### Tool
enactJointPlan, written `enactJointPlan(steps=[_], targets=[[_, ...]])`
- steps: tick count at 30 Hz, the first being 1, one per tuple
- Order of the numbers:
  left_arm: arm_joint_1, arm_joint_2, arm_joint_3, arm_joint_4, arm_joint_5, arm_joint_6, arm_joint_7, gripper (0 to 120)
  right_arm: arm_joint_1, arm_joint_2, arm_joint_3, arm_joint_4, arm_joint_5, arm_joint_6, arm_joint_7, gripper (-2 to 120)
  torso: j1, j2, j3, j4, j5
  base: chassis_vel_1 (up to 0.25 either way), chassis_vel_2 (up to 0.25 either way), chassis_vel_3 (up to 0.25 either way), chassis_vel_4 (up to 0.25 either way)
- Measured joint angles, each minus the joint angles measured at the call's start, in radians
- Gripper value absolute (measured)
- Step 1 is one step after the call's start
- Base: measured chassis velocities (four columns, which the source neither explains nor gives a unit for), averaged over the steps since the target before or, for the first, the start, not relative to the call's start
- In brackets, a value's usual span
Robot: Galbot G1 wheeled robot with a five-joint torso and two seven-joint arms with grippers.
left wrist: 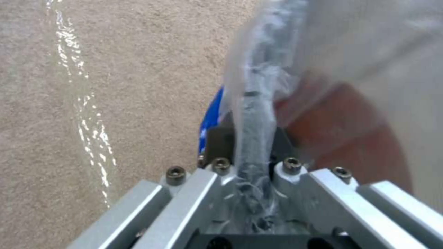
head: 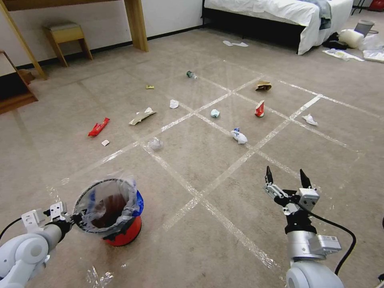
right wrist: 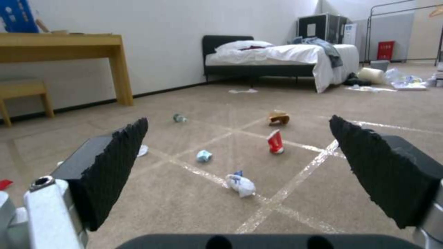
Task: Pick up the trash bin and place the garbage on the floor into it.
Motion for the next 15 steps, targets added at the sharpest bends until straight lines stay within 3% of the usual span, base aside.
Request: enactJointPlan(steps=[9,15], targets=[[0.019,-0.011,-0.014,-0.037,-0.005,0.001,-0.003,2,0.007,0.002,-0.010,-0.009,-0.006,-0.007,0.008,100,0.000,0.000,0.000,0.0000,-0.0001,0.000,0.000,0.000,0.000],[0.059,-0.071,-0.058,-0.154,0.010,-0.001,-0.035,2,0.015,-0.017,-0.010,0.000,0.006,-0.031,0.024,100,0.000,0.000,0.000,0.0000,0.0000,0.000,0.000,0.000,0.000]])
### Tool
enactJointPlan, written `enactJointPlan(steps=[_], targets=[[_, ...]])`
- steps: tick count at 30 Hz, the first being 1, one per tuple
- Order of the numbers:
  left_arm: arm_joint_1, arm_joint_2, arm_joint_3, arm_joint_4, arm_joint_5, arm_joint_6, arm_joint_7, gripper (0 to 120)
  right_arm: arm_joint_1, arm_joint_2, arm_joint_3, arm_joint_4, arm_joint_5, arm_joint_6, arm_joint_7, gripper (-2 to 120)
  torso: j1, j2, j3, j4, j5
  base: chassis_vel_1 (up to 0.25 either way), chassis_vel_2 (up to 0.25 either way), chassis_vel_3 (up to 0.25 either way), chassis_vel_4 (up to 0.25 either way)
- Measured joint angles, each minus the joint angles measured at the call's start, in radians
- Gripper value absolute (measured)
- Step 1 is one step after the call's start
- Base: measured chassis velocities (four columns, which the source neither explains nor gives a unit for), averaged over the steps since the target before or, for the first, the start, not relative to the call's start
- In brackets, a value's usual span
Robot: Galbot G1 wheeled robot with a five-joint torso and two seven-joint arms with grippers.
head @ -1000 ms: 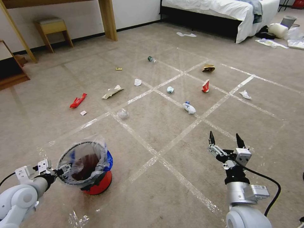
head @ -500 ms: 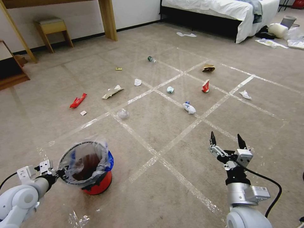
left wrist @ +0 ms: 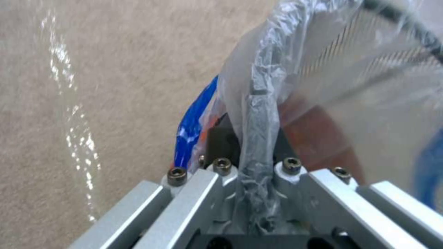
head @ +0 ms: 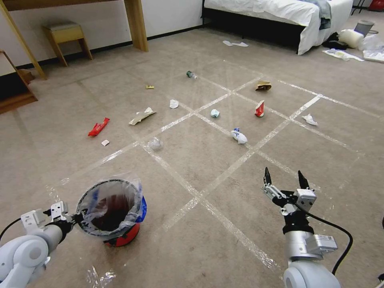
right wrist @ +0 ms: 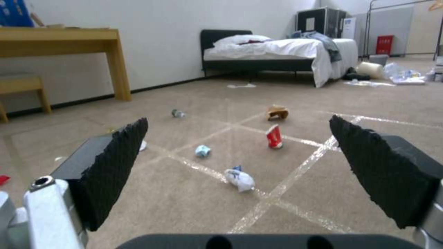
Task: Pick up the trash bin and place the garbage on the floor into it.
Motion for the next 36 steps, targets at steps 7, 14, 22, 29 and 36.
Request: enactJointPlan(steps=[7,14,22,29,36], targets=[[0.104,-0.172,-0.012,-0.314,0.092,0.007,-0.089,2,0.019,-0.025,0.002,0.013,0.033,0.008,-0.004,100,0.000,0.000,0.000,-0.0001,0.0003,0.000,0.000,0.000,0.000],[0.143,-0.219,-0.014,-0.374,0.079,0.018,-0.120,2,0.021,-0.049,0.016,0.015,0.055,0.045,-0.013,100,0.000,0.000,0.000,0.0000,0.0002,0.000,0.000,0.000,0.000],[0.139,-0.258,-0.014,-0.381,0.077,0.021,-0.113,2,0.036,-0.065,0.022,0.007,0.093,0.067,-0.029,100,0.000,0.000,0.000,0.0002,0.0001,0.000,0.000,0.000,0.000],[0.138,-0.278,-0.007,-0.376,0.086,0.024,-0.115,2,0.037,-0.067,0.019,-0.004,0.101,0.084,-0.056,100,0.000,0.000,0.000,0.0000,0.0000,0.000,0.000,0.000,0.000],[0.130,-0.278,-0.014,-0.370,0.071,0.029,-0.120,2,0.043,-0.063,0.019,-0.020,0.102,0.112,-0.084,100,0.000,0.000,0.000,0.0000,0.0000,0.000,0.000,0.000,0.000]])
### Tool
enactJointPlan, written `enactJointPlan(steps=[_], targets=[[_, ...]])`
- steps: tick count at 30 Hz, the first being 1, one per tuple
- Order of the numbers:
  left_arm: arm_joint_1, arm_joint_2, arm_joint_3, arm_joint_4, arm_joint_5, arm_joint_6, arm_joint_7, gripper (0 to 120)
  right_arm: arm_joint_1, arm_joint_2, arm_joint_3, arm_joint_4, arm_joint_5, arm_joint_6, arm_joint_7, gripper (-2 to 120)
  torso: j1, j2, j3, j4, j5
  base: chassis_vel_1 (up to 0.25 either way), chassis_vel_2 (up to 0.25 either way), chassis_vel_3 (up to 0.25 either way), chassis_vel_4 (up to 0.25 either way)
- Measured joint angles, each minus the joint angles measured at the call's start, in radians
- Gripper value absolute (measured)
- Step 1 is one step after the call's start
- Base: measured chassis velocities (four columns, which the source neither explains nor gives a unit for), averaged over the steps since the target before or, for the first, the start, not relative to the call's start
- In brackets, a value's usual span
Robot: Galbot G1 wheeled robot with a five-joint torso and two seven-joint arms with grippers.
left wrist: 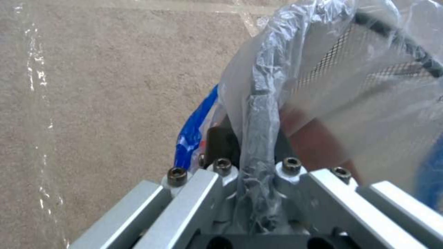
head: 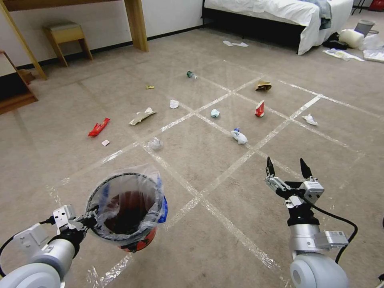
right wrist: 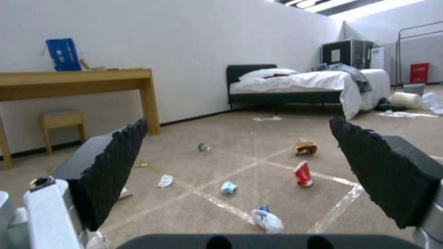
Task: Pick up the trash bin and place the garbage on the floor into it.
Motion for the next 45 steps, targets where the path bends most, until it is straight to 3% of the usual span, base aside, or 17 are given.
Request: enactJointPlan(steps=[16,45], targets=[[-0.004,0.006,-0.010,0.003,-0.013,0.001,-0.002,2,-0.007,0.002,0.015,-0.011,-0.021,0.031,-0.028,100,0.000,0.000,0.000,0.0001,0.0000,-0.034,0.025,0.031,-0.033],[-0.008,0.010,-0.005,-0.001,-0.016,0.001,-0.002,2,-0.023,0.017,0.010,-0.008,-0.035,0.042,-0.043,100,0.000,0.000,0.000,0.0000,-0.0001,-0.165,0.164,0.163,-0.170]])
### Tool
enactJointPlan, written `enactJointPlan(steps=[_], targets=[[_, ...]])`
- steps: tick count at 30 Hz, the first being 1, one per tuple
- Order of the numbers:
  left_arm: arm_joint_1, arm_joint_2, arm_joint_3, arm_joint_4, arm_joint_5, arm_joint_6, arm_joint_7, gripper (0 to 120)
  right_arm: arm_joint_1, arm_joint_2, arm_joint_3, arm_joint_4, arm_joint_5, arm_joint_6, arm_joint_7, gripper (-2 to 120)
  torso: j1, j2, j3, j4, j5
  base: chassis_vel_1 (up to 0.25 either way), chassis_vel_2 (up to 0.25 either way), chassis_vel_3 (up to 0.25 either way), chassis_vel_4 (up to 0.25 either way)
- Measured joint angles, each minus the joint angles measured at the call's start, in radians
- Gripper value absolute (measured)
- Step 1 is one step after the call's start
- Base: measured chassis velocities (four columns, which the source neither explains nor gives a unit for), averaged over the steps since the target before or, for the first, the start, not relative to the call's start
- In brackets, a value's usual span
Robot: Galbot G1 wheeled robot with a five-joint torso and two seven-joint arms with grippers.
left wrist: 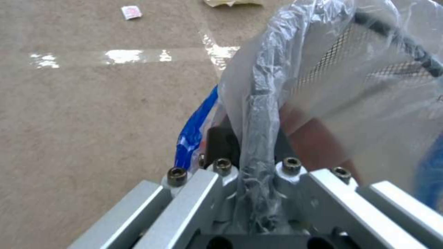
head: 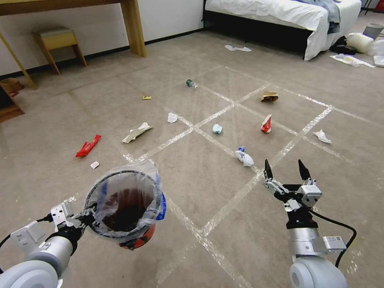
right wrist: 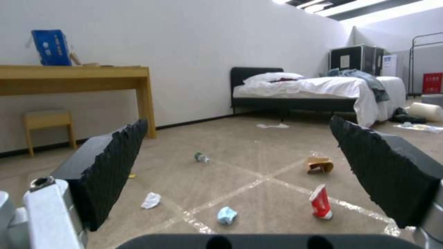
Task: Pick up the trash bin and place the garbage on the floor into it.
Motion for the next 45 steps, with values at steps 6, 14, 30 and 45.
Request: enactJointPlan(steps=[6,14,30,45], targets=[[0.003,0.003,0.001,-0.006,0.000,0.000,0.001,2,-0.009,0.002,0.003,0.014,-0.002,0.000,-0.001,100,0.000,0.000,0.000,0.0000,-0.0001,-0.107,0.108,0.107,-0.114],[0.010,0.004,-0.002,-0.013,-0.002,-0.003,0.002,2,-0.022,0.007,0.000,0.017,-0.013,0.003,-0.004,100,0.000,0.000,0.000,0.0000,0.0001,-0.124,0.133,0.116,-0.128],[0.009,-0.004,-0.003,-0.016,0.000,-0.006,0.003,2,-0.026,0.004,0.003,0.019,-0.018,0.007,-0.007,100,0.000,0.000,0.000,0.0000,0.0000,-0.123,0.130,0.124,-0.128],[0.013,-0.004,-0.009,-0.013,0.001,-0.009,0.003,2,-0.015,0.003,0.000,0.011,-0.017,0.009,-0.007,100,0.000,0.000,0.000,0.0001,0.0003,-0.126,0.126,0.117,-0.135]])
